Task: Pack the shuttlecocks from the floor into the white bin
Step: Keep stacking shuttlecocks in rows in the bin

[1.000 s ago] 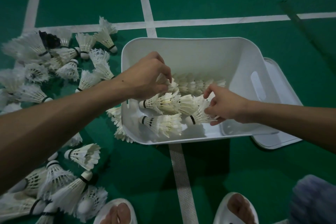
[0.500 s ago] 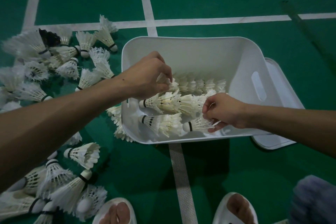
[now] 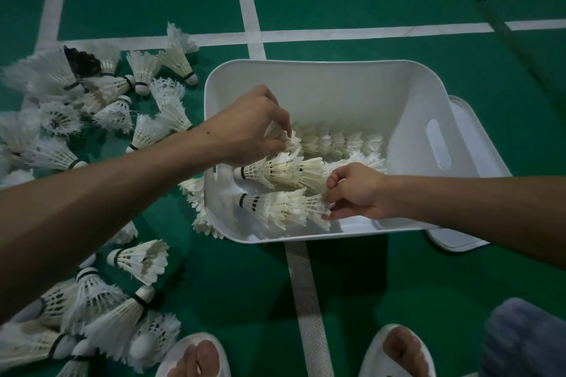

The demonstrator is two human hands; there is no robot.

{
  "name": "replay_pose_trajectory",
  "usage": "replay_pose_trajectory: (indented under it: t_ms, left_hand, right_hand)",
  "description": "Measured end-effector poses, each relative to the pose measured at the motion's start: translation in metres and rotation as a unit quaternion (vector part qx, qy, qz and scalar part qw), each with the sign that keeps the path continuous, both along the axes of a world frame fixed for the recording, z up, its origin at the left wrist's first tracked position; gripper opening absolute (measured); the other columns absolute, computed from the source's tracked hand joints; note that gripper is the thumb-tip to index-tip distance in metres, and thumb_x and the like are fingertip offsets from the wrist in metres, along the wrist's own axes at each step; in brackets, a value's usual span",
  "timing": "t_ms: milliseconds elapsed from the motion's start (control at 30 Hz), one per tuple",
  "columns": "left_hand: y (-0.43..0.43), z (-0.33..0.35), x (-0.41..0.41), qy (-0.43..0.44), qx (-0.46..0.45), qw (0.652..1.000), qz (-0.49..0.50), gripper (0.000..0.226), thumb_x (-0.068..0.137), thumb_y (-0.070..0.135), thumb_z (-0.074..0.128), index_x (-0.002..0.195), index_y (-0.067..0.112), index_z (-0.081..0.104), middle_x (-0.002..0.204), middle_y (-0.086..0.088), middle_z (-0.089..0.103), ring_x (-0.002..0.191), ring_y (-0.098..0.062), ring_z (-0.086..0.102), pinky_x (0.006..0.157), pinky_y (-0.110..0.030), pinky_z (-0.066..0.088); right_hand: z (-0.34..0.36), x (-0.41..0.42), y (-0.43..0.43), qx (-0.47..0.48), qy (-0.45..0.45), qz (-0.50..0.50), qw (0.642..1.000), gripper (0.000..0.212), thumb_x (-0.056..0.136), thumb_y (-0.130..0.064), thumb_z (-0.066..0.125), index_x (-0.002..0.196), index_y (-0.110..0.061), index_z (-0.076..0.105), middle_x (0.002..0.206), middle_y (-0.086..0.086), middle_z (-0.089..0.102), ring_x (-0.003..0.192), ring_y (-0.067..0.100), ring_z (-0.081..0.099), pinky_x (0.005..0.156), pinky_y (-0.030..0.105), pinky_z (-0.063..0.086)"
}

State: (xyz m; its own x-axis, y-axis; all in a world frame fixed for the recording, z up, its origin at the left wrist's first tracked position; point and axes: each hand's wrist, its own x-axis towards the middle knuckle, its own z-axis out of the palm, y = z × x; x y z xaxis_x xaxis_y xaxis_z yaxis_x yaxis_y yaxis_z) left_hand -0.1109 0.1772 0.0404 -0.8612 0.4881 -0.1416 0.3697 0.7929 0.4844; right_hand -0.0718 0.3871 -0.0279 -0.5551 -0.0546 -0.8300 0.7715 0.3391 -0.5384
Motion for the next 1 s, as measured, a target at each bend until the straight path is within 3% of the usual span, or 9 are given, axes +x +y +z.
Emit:
replay_pose_trajectory:
  t_ms: [167, 400, 700, 833, 1000]
  left_hand:
    - [-0.002, 0.0, 0.0, -0.003, -0.001, 1.0, 0.002, 0.019, 0.085, 0.029, 0.067, 0.104, 0.025, 0.068, 0.113, 0.003, 0.041, 0.099, -0.009, 0.037, 0.085, -0.024, 0.032]
    - [0.0, 0.0, 0.0, -0.005, -0.005, 1.0, -0.001, 0.02, 0.085, 0.03, 0.068, 0.105, 0.025, 0.068, 0.114, 0.003, 0.04, 0.099, -0.009, 0.039, 0.086, -0.023, 0.031]
    - [-0.003, 0.0, -0.001, 0.002, 0.002, 1.0, -0.006, 0.021, 0.085, 0.029, 0.067, 0.105, 0.024, 0.069, 0.114, 0.001, 0.043, 0.098, -0.008, 0.038, 0.085, -0.019, 0.028]
    - [-0.001, 0.001, 0.0, 0.002, 0.001, 1.0, -0.006, 0.021, 0.085, 0.029, 0.067, 0.106, 0.024, 0.068, 0.112, 0.002, 0.042, 0.098, -0.007, 0.036, 0.085, -0.02, 0.029]
    - [-0.001, 0.001, 0.001, -0.003, -0.004, 1.0, -0.005, 0.021, 0.085, 0.029, 0.068, 0.105, 0.025, 0.069, 0.112, 0.003, 0.041, 0.099, -0.009, 0.039, 0.086, -0.022, 0.03]
  right_hand:
    - [-0.004, 0.0, 0.004, 0.001, 0.041, -0.008, 0.999, 0.035, 0.082, 0.021, 0.058, 0.081, -0.01, 0.043, 0.077, 0.015, 0.054, 0.066, 0.025, 0.062, 0.065, 0.042, 0.061]
    - [-0.001, -0.006, 0.004, 0.074, 0.125, 0.079, 0.986, 0.042, 0.075, 0.019, 0.068, 0.082, -0.013, 0.042, 0.086, 0.013, 0.051, 0.074, 0.028, 0.059, 0.078, 0.051, 0.057]
    - [0.011, 0.004, 0.02, 0.124, 0.11, 0.129, 0.978, 0.036, 0.069, 0.02, 0.069, 0.08, -0.007, 0.048, 0.071, 0.014, 0.056, 0.055, 0.023, 0.061, 0.053, 0.033, 0.056]
    - [0.013, 0.006, 0.017, 0.101, 0.083, 0.112, 0.985, 0.035, 0.072, 0.021, 0.067, 0.079, -0.007, 0.047, 0.066, 0.013, 0.054, 0.047, 0.021, 0.059, 0.053, 0.034, 0.059]
    - [0.01, 0.004, 0.01, 0.089, 0.079, 0.116, 0.986, 0.032, 0.075, 0.02, 0.066, 0.079, -0.007, 0.048, 0.067, 0.013, 0.056, 0.053, 0.022, 0.062, 0.053, 0.033, 0.058]
